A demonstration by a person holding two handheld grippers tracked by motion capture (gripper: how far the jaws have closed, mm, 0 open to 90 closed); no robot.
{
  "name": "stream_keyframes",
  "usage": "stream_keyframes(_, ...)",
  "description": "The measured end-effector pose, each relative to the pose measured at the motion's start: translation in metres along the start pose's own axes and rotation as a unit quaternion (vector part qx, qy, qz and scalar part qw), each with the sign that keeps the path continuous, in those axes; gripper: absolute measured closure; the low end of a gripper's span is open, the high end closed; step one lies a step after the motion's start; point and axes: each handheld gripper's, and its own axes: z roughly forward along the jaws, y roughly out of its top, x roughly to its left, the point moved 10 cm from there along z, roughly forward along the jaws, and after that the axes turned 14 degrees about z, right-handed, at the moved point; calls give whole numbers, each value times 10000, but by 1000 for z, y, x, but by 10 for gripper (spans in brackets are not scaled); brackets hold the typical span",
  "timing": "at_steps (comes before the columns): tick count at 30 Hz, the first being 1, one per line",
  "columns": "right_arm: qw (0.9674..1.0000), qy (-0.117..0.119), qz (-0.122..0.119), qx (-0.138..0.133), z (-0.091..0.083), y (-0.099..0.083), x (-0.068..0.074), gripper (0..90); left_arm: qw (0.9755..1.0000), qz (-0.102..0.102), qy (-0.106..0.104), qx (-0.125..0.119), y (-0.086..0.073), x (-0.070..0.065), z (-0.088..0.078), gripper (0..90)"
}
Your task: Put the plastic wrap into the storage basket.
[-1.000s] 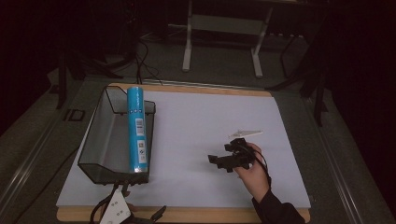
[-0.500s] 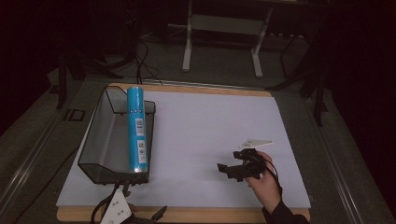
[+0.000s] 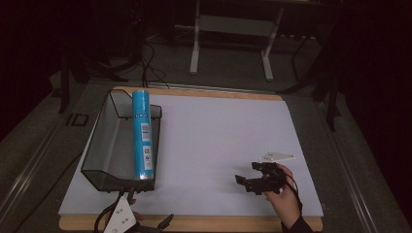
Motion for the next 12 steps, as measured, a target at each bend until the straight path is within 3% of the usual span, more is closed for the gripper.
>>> stream_keyframes(12, 9999, -42, -157, 12, 6, -4, 0, 132, 10000, 29, 6, 3, 0, 1, -1, 6)
